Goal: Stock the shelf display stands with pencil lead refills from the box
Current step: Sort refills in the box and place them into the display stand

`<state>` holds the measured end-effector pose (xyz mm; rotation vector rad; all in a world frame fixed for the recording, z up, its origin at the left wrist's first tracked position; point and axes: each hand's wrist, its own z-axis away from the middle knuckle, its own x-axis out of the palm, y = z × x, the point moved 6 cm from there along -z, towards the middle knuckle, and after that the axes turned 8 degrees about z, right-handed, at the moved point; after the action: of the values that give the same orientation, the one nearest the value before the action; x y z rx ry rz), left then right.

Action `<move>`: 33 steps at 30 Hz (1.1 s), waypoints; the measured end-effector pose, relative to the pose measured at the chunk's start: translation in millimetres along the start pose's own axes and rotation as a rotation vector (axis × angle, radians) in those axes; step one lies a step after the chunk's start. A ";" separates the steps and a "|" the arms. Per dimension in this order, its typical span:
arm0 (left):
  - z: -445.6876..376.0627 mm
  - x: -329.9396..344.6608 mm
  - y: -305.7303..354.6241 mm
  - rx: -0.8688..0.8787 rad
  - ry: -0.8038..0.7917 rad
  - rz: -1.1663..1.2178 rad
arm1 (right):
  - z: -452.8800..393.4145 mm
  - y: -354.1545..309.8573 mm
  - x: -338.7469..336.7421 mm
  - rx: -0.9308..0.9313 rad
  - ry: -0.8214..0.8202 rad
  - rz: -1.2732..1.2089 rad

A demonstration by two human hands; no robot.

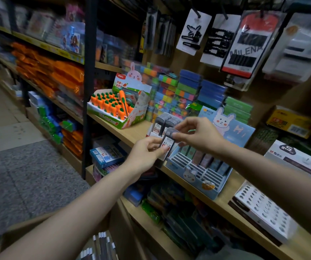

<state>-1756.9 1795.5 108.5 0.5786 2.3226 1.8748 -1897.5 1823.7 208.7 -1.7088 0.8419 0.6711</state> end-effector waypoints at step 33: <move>-23.7 -7.6 -29.3 0.111 -0.109 -0.768 | -67.8 43.5 -14.7 0.101 0.118 0.633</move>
<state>-1764.0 1766.0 84.8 -0.1964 2.1338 1.3200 -1939.3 1753.5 214.3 -1.3928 1.5006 0.9298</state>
